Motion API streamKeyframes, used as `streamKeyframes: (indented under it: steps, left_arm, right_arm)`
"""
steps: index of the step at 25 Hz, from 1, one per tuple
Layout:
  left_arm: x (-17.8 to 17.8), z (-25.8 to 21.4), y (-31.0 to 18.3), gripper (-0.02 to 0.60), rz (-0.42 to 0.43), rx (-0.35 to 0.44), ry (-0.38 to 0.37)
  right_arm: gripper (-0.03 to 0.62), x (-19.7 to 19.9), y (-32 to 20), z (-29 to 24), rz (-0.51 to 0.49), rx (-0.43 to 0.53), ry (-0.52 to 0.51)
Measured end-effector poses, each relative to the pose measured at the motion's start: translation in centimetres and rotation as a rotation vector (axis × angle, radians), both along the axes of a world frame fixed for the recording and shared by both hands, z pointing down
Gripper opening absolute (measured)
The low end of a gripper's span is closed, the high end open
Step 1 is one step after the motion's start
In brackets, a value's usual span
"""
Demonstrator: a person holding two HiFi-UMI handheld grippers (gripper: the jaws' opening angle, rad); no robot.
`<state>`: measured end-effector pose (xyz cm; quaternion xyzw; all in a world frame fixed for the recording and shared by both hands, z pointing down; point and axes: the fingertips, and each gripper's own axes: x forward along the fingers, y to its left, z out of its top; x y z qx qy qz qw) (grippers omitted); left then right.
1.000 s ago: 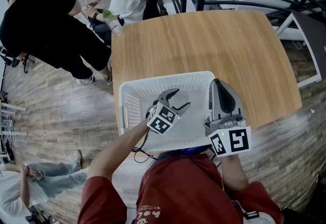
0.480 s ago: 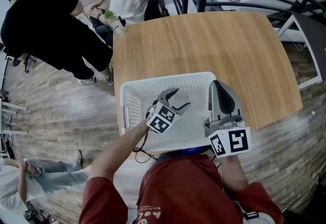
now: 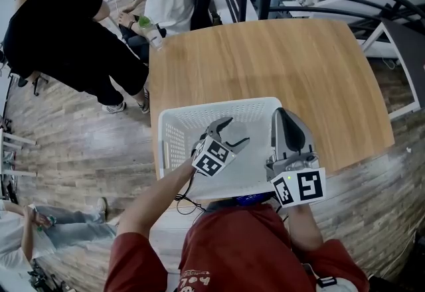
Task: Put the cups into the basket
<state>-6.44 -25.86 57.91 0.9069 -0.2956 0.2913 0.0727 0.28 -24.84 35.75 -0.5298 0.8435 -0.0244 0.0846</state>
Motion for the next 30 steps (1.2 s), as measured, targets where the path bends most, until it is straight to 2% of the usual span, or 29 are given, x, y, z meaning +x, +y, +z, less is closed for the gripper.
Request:
streamKeyframes:
  steps: [11,21,30]
  left_arm:
    - [-0.1,-1.6,0.2,0.328,0.017,0.017,0.004]
    - [0.7,-4.7,1.4,0.328,0.047,0.046,0.099]
    - [0.2,-8.2,1.9,0.328,-0.012,0.064,0.202]
  right_arm:
    - [0.005,0.0,0.1,-0.4,-0.002,0.006,0.003]
    - [0.003,-0.1,0.3,-0.8,-0.008,0.018,0.012]
    - [0.005,-0.3,0.5,-1.5,-0.013,0.031,0.020]
